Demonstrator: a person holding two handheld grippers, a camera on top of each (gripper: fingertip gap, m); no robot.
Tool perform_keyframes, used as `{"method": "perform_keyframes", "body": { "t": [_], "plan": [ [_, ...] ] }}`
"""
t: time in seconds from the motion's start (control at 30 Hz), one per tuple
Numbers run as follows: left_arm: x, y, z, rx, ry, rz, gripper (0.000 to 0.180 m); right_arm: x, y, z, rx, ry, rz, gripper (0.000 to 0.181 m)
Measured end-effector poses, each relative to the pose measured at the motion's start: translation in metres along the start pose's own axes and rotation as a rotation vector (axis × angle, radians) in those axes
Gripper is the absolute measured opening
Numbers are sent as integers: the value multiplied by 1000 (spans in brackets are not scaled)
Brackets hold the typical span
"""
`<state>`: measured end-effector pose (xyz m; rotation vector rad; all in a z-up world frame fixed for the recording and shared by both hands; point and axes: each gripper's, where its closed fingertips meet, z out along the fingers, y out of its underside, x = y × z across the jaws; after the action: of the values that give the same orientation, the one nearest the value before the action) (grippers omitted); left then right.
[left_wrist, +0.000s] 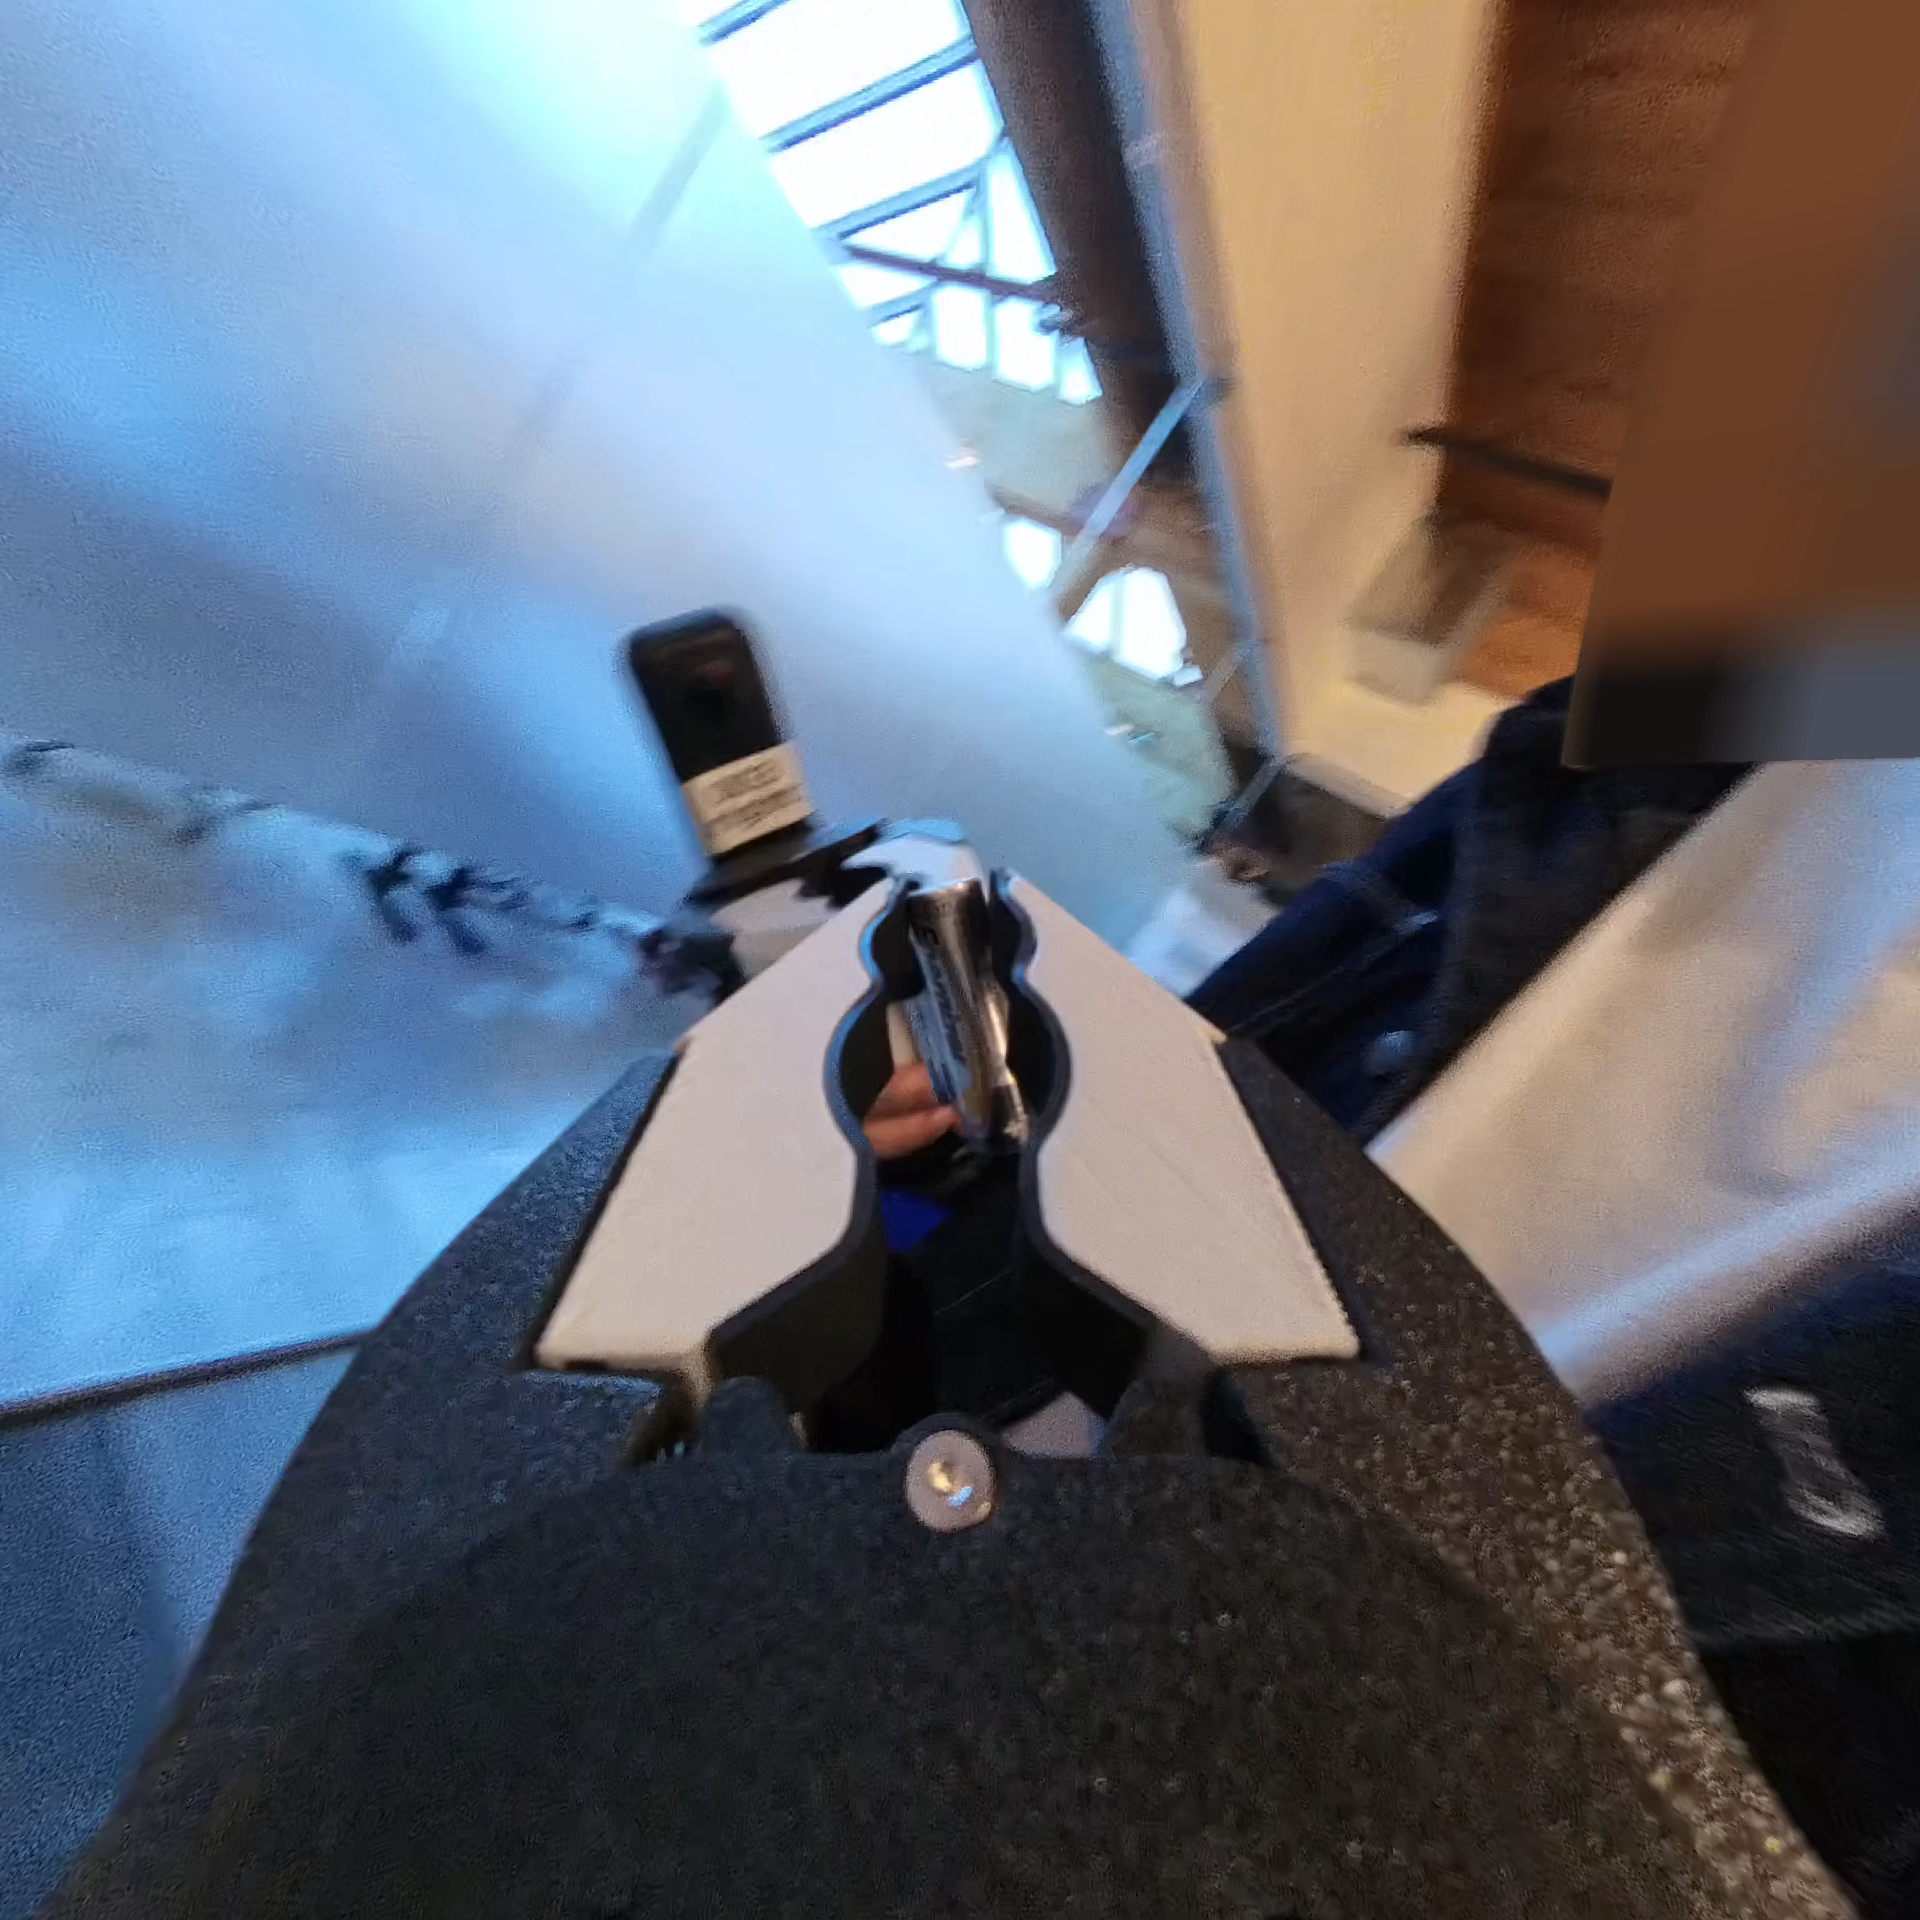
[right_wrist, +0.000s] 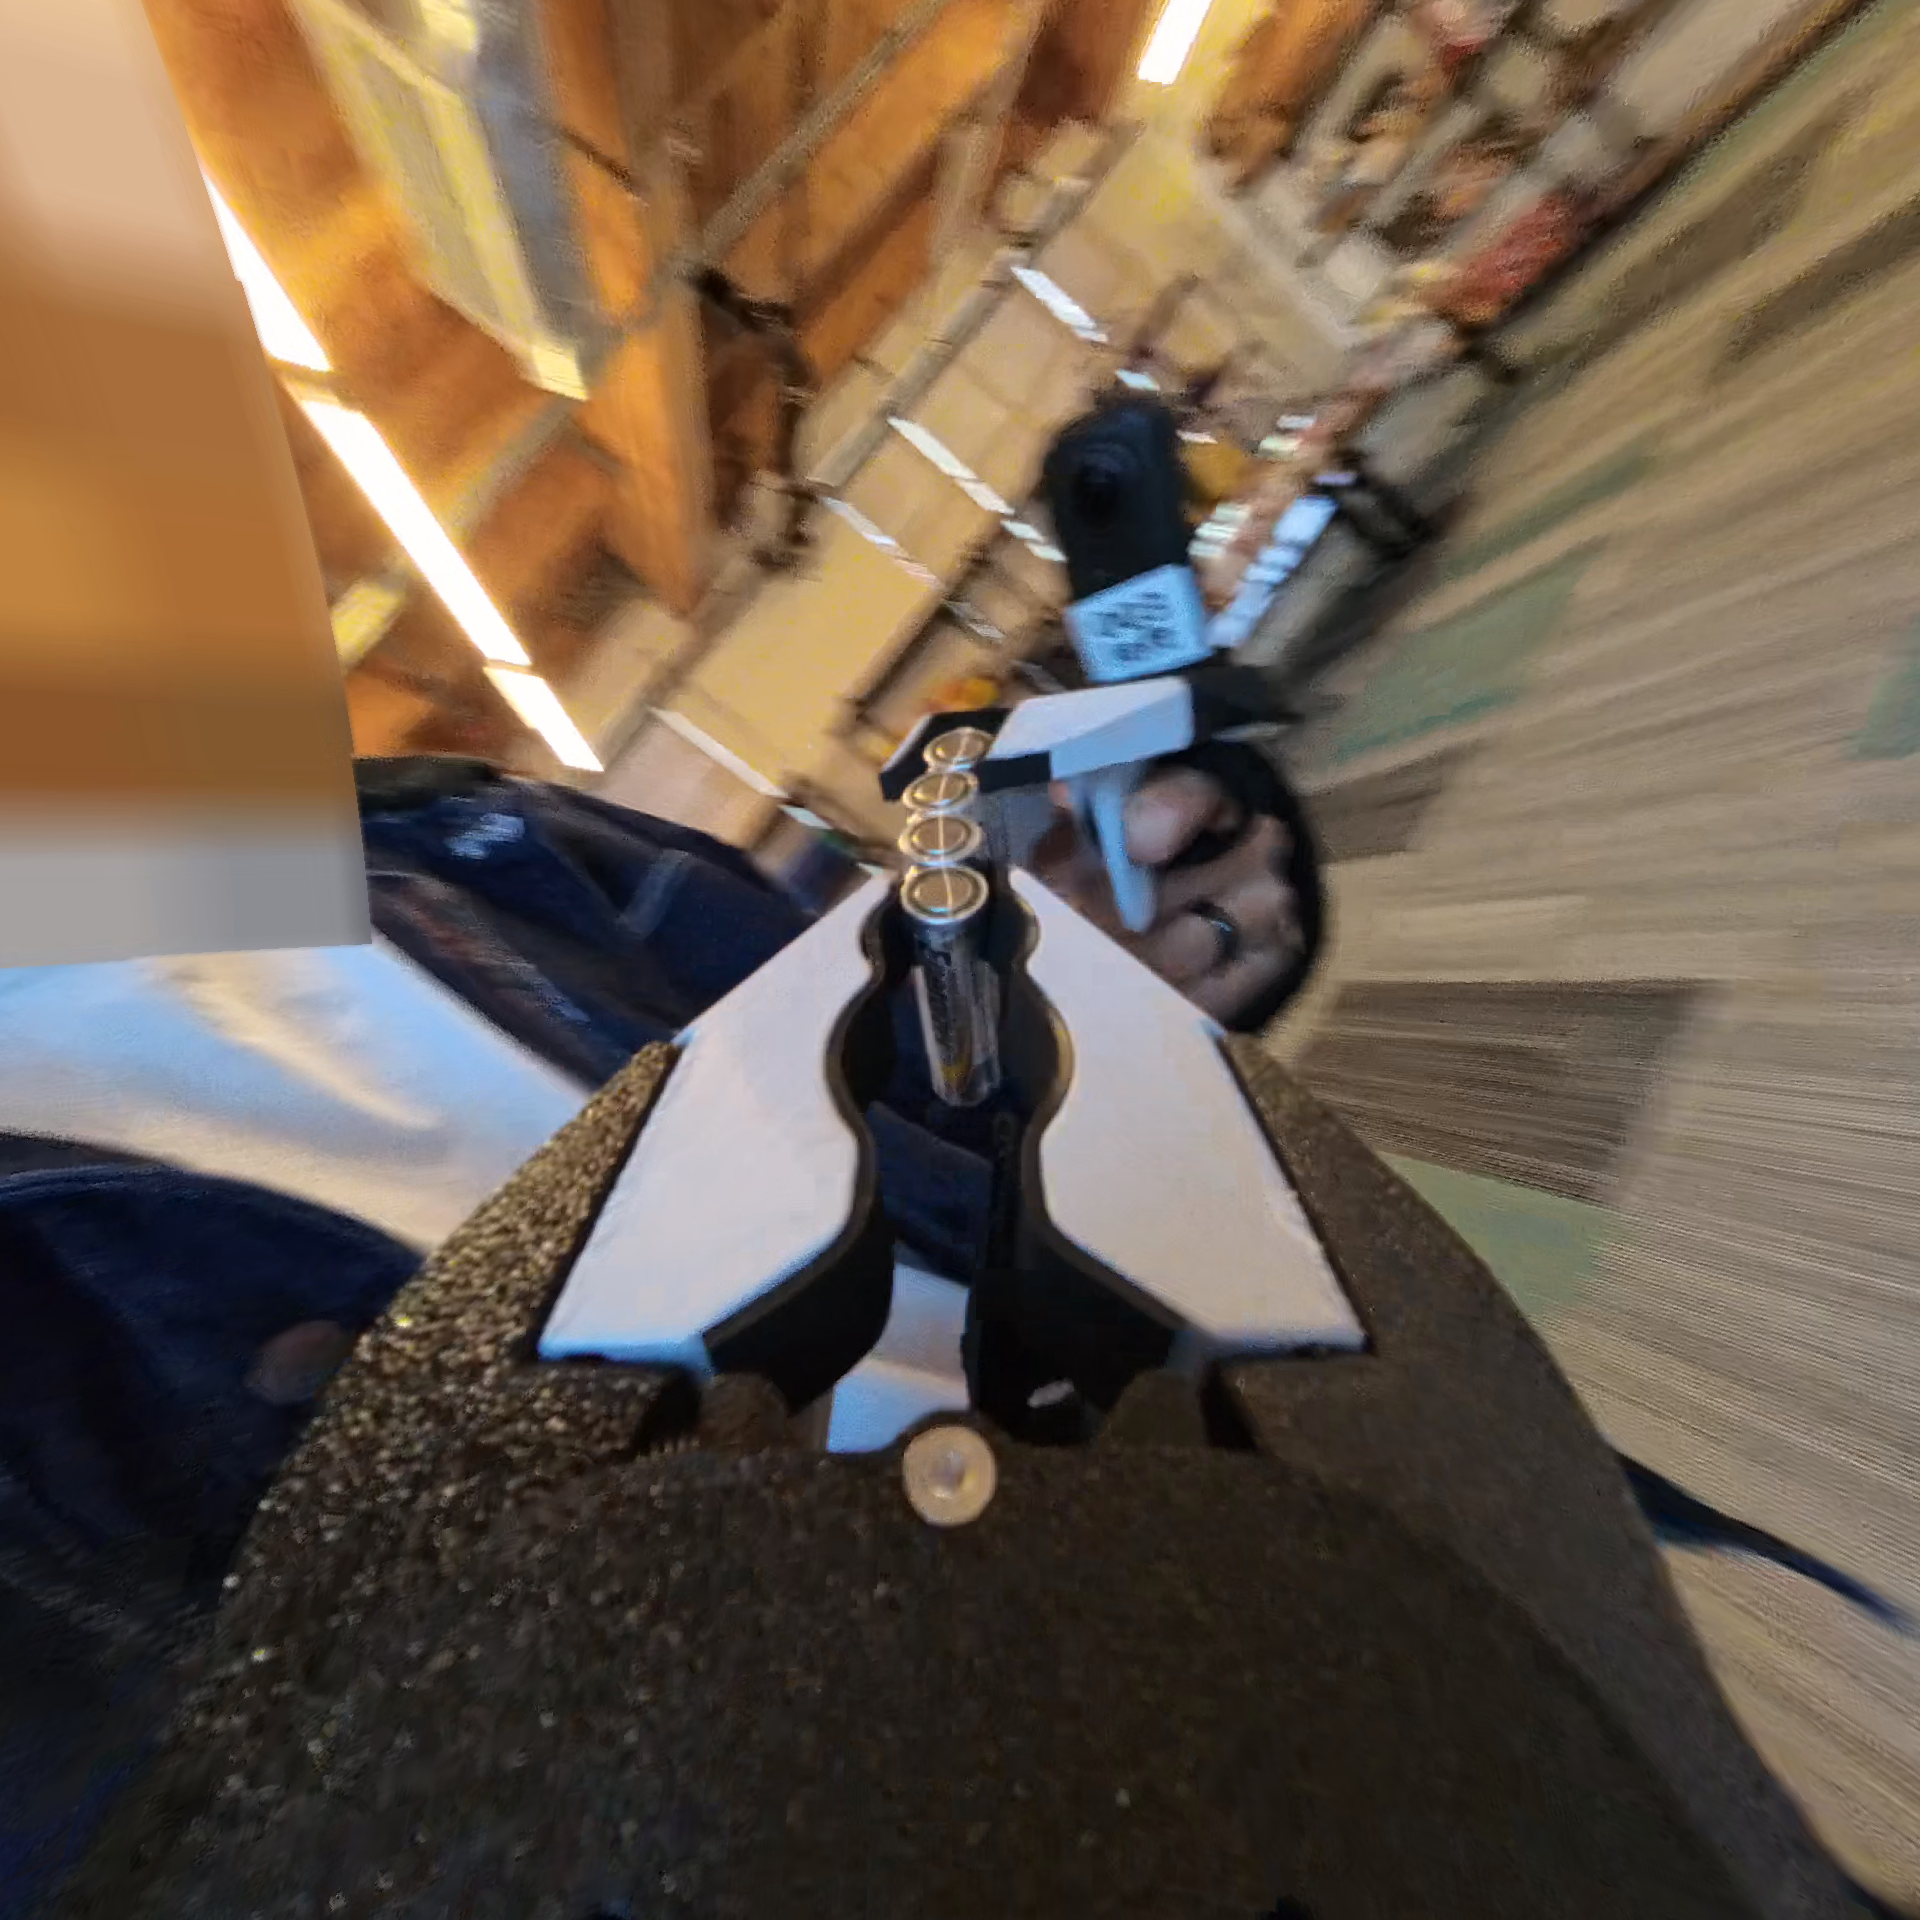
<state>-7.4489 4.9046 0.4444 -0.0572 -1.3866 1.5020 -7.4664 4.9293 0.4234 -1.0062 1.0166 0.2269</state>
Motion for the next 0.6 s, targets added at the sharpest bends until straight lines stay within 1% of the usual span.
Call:
{"method": "perform_keyframes", "body": {
  "t": [0.07,0.17,0.2,0.23,0.27,0.33,0.4,0.5,0.53,0.6],
  "plan": [
    [-79,-38,-14,-37,-115,33,12,68,-56,-3,-31,133,-57,12],
    [-204,-109,-34,-34,-211,27,13,173,-153,-7,14,225,-45,12],
    [-248,-137,-42,-23,-241,33,15,209,-190,-11,50,250,-40,12],
    [-290,-168,-49,-8,-269,35,24,246,-229,-15,95,275,-26,12],
    [-329,-199,-56,5,-283,39,30,277,-268,-19,137,262,-4,12],
    [-396,-267,-66,46,-292,24,34,332,-354,-25,259,207,44,12],
    [-453,-326,-68,45,-297,30,35,374,-435,-27,329,156,57,12],
    [-530,-395,-61,-32,-333,61,35,432,-542,-16,366,148,47,12],
    [-557,-419,-62,-39,-361,67,36,448,-575,-13,388,126,59,12],
    [-617,-467,-68,-26,-404,74,31,482,-636,-7,394,82,60,12]
  ]
}}
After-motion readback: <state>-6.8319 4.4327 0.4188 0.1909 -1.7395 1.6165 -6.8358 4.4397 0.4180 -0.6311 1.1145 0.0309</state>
